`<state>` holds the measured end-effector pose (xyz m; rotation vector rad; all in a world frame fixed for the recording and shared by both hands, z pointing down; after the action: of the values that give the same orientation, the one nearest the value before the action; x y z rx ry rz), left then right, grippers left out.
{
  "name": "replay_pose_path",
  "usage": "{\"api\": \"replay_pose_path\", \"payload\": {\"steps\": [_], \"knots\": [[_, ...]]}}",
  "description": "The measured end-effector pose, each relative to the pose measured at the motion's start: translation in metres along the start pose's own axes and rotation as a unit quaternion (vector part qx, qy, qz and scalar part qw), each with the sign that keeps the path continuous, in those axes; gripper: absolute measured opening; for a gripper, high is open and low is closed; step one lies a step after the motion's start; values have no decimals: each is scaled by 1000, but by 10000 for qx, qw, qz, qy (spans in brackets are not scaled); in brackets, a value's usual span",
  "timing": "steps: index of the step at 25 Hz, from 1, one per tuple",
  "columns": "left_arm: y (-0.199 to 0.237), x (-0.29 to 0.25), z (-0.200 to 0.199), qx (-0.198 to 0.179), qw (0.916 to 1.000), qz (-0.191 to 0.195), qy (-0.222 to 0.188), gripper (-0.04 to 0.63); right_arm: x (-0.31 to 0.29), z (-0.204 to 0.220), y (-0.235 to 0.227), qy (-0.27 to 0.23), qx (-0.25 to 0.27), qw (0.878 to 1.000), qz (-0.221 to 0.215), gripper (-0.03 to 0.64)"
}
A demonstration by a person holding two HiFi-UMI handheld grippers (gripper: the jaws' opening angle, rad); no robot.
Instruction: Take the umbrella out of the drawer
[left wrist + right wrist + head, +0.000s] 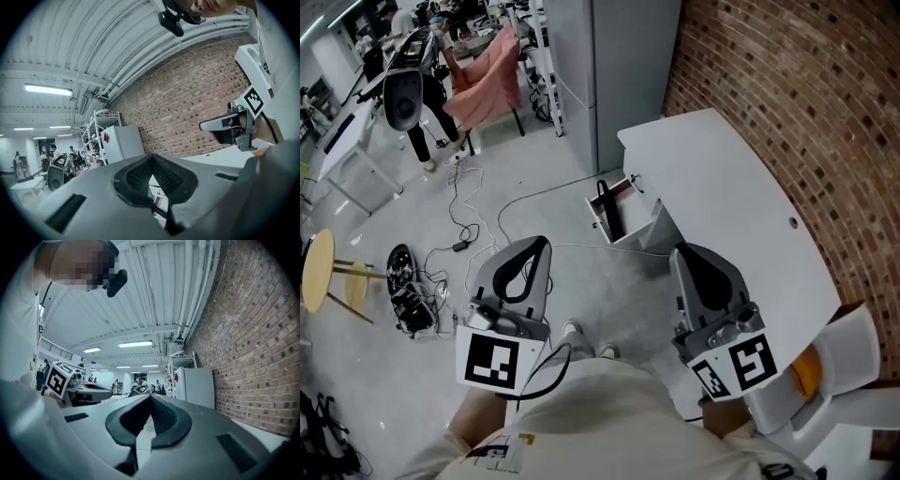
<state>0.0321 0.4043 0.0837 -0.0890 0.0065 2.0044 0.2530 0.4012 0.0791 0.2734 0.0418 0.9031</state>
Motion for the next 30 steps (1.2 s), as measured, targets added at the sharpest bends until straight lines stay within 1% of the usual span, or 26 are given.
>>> {"api": "replay_pose_path", "payload": {"steps": [4, 9, 13, 24, 30], "knots": [[0, -1, 3, 144, 9999, -45, -19, 6, -1, 2, 1, -35, 12, 10000, -41, 8], [4, -13, 6, 125, 9999, 44, -44, 6, -12, 7, -5, -33, 27, 10000, -48, 8], [14, -27, 12, 123, 9999, 17, -28, 6, -30, 16, -12, 7, 40, 10000, -37, 8], [58, -80, 21, 354, 9994, -48, -26, 6, -93, 39, -35, 139, 38, 9998, -98, 8], [93, -118, 26, 355, 9994, 52, 24, 6, -140, 51, -51, 228, 49, 9997, -14, 8]]}}
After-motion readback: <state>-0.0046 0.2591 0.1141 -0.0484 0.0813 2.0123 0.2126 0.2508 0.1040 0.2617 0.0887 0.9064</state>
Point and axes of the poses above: the fingertips, and each gripper's own axes: x backward along the fingers, y to its left, z out of its underside, the point moved 6 cm from there along x, backward along the fingers, and after that the axes turned 14 degrees about x, right-handed, at the moved point
